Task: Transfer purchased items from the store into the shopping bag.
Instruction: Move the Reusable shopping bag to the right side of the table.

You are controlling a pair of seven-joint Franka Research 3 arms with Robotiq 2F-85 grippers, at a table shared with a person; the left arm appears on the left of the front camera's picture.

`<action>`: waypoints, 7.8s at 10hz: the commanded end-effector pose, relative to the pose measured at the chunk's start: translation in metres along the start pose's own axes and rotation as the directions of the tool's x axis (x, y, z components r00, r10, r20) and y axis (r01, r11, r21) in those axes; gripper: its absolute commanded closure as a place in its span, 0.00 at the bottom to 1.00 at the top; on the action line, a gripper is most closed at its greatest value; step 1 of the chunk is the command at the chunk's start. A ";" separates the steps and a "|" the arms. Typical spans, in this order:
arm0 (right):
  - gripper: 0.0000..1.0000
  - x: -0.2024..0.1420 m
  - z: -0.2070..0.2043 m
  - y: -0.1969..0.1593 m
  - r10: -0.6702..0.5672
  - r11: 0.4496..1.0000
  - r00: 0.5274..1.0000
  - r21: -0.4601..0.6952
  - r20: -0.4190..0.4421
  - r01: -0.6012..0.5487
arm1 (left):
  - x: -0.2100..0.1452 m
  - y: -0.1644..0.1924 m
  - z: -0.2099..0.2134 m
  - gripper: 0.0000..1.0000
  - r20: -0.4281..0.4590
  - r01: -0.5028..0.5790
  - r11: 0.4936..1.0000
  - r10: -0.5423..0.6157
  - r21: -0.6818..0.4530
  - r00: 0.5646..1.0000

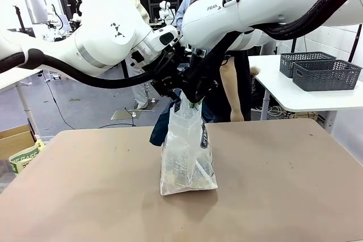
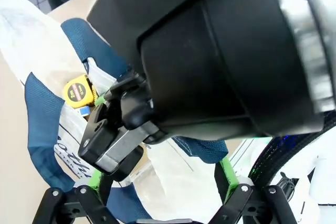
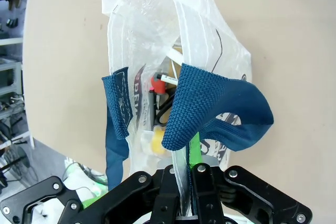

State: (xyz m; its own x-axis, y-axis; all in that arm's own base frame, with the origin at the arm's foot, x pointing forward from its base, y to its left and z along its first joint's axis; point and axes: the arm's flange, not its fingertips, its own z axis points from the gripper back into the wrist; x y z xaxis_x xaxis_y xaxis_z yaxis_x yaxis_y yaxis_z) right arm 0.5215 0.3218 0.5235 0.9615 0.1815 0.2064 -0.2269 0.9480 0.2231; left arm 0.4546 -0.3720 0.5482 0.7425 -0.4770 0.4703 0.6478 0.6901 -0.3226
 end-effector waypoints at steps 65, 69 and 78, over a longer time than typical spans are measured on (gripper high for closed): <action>0.00 -0.109 0.128 -0.121 0.847 0.504 0.474 -0.078 0.240 -0.860 | -0.062 -0.041 0.129 1.00 -0.056 -0.118 0.885 0.160 0.450 0.986; 0.00 -0.109 0.128 -0.121 0.847 0.504 0.474 -0.078 0.240 -0.860 | -0.093 -0.014 0.203 1.00 -0.148 -0.304 0.838 0.407 0.453 0.901; 0.00 -0.109 0.128 -0.121 0.847 0.504 0.474 -0.078 0.240 -0.860 | -0.094 0.040 0.223 1.00 -0.232 -0.415 0.813 0.532 0.408 0.814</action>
State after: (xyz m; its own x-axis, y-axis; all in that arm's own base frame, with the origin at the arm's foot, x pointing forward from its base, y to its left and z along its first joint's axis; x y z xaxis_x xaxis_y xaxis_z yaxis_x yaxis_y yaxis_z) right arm 0.4255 0.1540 0.5960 0.2175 0.8169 0.5343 -0.9297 0.3401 -0.1416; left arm 0.3794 -0.1831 0.6693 0.9868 -0.1621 -0.0055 0.1601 0.9789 -0.1266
